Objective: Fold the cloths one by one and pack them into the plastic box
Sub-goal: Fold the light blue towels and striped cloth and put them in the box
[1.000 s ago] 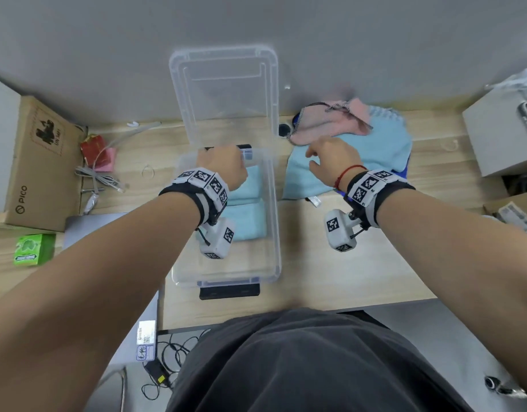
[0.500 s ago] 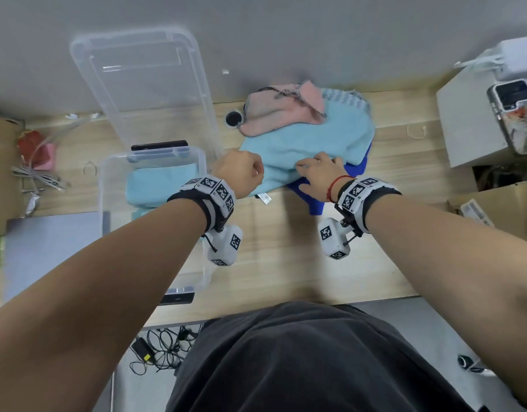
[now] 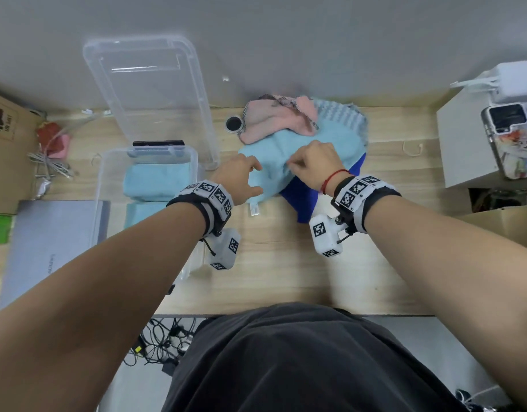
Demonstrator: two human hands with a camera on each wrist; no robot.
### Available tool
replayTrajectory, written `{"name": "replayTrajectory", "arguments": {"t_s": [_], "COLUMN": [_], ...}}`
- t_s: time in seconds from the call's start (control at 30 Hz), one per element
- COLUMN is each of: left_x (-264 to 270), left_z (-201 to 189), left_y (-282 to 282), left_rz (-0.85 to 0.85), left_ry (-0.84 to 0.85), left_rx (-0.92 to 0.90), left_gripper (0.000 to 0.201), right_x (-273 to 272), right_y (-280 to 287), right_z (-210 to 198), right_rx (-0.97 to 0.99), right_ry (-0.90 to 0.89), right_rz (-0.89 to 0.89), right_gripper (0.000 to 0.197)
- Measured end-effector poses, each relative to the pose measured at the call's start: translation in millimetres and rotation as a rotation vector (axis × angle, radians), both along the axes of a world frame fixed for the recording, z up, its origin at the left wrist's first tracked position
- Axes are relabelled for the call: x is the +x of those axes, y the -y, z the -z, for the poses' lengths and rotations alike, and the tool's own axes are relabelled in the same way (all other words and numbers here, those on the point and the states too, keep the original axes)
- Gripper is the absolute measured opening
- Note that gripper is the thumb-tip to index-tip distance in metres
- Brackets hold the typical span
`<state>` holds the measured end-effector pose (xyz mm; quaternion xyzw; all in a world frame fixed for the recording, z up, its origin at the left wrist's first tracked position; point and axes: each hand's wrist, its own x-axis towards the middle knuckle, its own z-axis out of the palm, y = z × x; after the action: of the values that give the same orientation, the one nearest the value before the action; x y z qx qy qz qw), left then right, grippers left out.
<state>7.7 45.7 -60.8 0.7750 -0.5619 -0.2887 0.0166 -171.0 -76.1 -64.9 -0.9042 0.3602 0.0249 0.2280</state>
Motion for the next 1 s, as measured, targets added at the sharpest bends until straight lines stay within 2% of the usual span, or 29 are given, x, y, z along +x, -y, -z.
{"name": "replayTrajectory", "arguments": {"t_s": [0.1, 0.17, 0.23, 0.3, 0.37, 0.43, 0.47, 0.53, 0.63, 0.73, 0.8, 0.83, 0.87, 0.93, 1.0], "left_x": [-9.5, -17.2, -24.3, -29.3, -32.4, -32.7, -31.2, -26.6, -21.5, -26.6, -33.8, -37.2, -40.2, -41.3, -41.3], "left_z": [-16.0, -29.8, -43.4, -57.5, -73.6, -92.2, -99.7, -115.5, -134.9, -150.0, -153.7, -155.7, -156.1, -155.8, -155.3], "left_y": [1.3, 5.9, 8.3, 9.5, 7.5, 3.4, 1.3, -2.4, -12.4, -30.2, -45.0, -52.5, -61.3, -74.9, -86.3], "left_rz": [-0.024, -0.018, -0.004, 0.003, -0.045, -0.118, -0.148, -0.209, -0.272, -0.28, -0.272, -0.247, -0.206, -0.125, -0.065], "left_ry": [-0.058, -0.087, -0.108, -0.12, -0.133, -0.201, -0.245, -0.334, -0.414, -0.551, -0.657, -0.691, -0.71, -0.734, -0.712], "left_rx": [-0.052, -0.081, -0.14, -0.208, -0.271, -0.36, -0.397, -0.462, -0.492, -0.501, -0.475, -0.445, -0.407, -0.321, -0.27], "left_gripper": [0.076, 0.082, 0.068, 0.041, 0.031, 0.025, 0.024, 0.036, 0.045, 0.041, 0.039, 0.037, 0.038, 0.041, 0.034], "right_x": [3.9, 10.7, 14.8, 17.2, 15.3, 9.6, 5.8, -2.8, -14.1, -17.5, -21.2, -23.9, -27.1, -34.6, -44.1], "right_y": [2.2, 2.7, 0.5, -0.2, -2.0, -5.9, -8.6, -18.6, -43.1, -78.9, -104.1, -114.8, -125.7, -138.7, -147.7], "right_z": [-41.4, -68.2, -94.9, -114.5, -129.9, -137.8, -138.6, -140.3, -145.0, -147.4, -142.9, -139.6, -133.8, -128.9, -128.4], "right_rx": [0.146, 0.206, 0.236, 0.244, 0.176, 0.06, 0.026, 0.002, 0.082, 0.244, 0.264, 0.24, 0.211, 0.154, 0.1], "right_ry": [0.223, 0.371, 0.499, 0.566, 0.555, 0.452, 0.377, 0.26, 0.292, 0.334, 0.33, 0.328, 0.349, 0.369, 0.368], "right_rz": [0.137, 0.196, 0.254, 0.295, 0.292, 0.258, 0.239, 0.223, 0.186, 0.011, -0.005, 0.035, 0.083, 0.201, 0.316], "right_gripper": [0.017, 0.011, 0.009, 0.011, 0.017, 0.029, 0.036, 0.046, 0.057, 0.07, 0.071, 0.066, 0.05, 0.005, 0.013]}}
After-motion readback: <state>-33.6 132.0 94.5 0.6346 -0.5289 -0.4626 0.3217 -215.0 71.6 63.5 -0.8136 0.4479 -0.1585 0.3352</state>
